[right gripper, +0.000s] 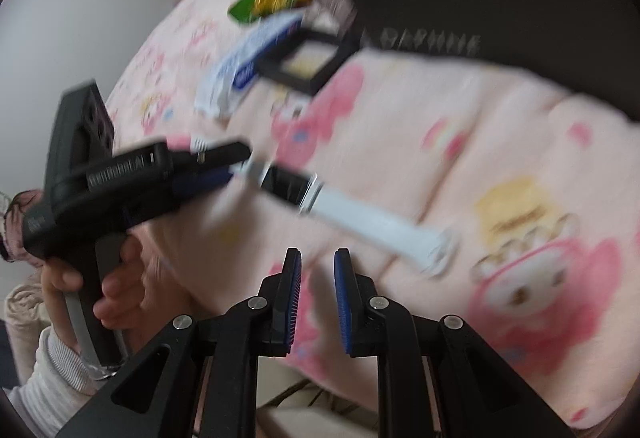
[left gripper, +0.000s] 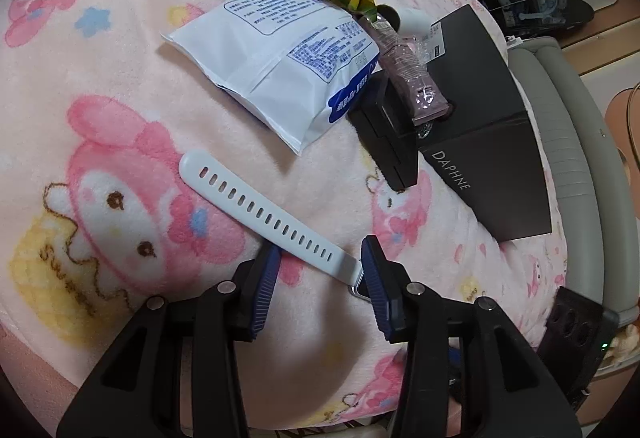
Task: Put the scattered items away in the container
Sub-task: 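Close the right gripper on the watch strap and lift the watch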
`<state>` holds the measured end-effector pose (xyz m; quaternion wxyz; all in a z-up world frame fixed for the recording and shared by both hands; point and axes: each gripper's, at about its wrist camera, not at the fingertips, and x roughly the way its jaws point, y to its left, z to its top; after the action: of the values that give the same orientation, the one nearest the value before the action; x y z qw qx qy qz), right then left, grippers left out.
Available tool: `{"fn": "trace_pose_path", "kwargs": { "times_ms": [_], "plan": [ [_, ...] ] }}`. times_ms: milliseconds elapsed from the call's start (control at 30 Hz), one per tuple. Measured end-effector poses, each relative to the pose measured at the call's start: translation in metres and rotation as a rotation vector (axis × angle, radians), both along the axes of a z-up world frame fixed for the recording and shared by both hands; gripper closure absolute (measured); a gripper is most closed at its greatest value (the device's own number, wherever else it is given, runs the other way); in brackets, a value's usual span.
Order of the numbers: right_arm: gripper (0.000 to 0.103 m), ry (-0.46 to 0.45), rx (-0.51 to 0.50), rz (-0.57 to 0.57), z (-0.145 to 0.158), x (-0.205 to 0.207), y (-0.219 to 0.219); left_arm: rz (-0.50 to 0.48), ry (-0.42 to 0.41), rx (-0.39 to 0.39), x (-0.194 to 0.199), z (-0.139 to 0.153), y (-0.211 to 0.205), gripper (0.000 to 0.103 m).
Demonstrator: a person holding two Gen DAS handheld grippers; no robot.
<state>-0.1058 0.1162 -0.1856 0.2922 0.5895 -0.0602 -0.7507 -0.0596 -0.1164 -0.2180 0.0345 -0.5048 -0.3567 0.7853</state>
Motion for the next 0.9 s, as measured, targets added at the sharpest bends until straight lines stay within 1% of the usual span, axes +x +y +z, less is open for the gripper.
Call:
{"fn": "trace_pose_path", "kwargs": {
  "times_ms": [67, 133, 300, 400, 433, 467, 500, 533, 567, 600, 633, 667, 800, 833, 867, 900],
  "plan": [
    [0.089, -0.001, -0.008, -0.032, -0.004, -0.002, 0.001, 0.002, 0.001, -0.003, 0.000, -0.001, -0.001, 0.067],
    [0.089, 0.001, -0.018, -0.101, -0.007, -0.008, 0.008, -0.025, 0.006, -0.029, -0.002, 0.001, 0.003, 0.076],
    [0.089, 0.066, -0.051, -0.191, 0.001, -0.013, 0.026, -0.167, 0.041, -0.061, -0.001, 0.007, 0.031, 0.084],
    [0.089, 0.087, -0.057, -0.239, 0.003, -0.014, 0.035, -0.221, 0.045, -0.079, 0.000, 0.009, 0.044, 0.084],
    [0.089, 0.091, -0.057, -0.253, 0.003, -0.014, 0.038, -0.214, 0.040, -0.064, 0.000, 0.007, 0.042, 0.083],
    [0.088, 0.091, -0.058, -0.262, 0.004, -0.016, 0.040, -0.202, 0.033, -0.046, -0.001, 0.006, 0.039, 0.080],
    [0.083, 0.084, -0.066, -0.267, 0.004, -0.017, 0.041, -0.189, 0.027, -0.028, -0.002, 0.004, 0.036, 0.071],
    [0.077, 0.074, -0.076, -0.272, 0.003, -0.018, 0.043, -0.173, 0.023, -0.007, -0.002, 0.002, 0.032, 0.065],
    [0.073, 0.057, -0.091, -0.272, 0.001, -0.020, 0.044, -0.157, 0.019, 0.014, -0.002, 0.000, 0.028, 0.064],
    [0.067, 0.037, -0.109, -0.269, -0.001, -0.022, 0.045, -0.142, 0.019, 0.023, -0.002, 0.000, 0.025, 0.063],
    [0.066, 0.017, -0.126, -0.267, -0.003, -0.025, 0.046, -0.128, 0.019, 0.029, -0.003, 0.000, 0.022, 0.062],
    [0.066, 0.015, -0.129, -0.266, -0.003, -0.026, 0.046, -0.118, 0.021, 0.025, -0.004, 0.000, 0.021, 0.061],
    [0.065, 0.029, -0.131, -0.283, -0.005, -0.030, 0.047, -0.082, 0.040, -0.040, -0.006, 0.003, 0.019, 0.062],
    [0.065, 0.031, -0.139, -0.294, -0.006, -0.031, 0.048, -0.080, 0.043, -0.053, -0.006, 0.004, 0.020, 0.067],
    [0.065, 0.035, -0.141, -0.292, -0.007, -0.033, 0.048, -0.098, 0.053, -0.079, -0.006, 0.006, 0.024, 0.073],
    [0.074, 0.058, -0.120, -0.271, -0.005, -0.032, 0.045, -0.121, 0.066, -0.108, -0.006, 0.009, 0.030, 0.086]
  ]
}}
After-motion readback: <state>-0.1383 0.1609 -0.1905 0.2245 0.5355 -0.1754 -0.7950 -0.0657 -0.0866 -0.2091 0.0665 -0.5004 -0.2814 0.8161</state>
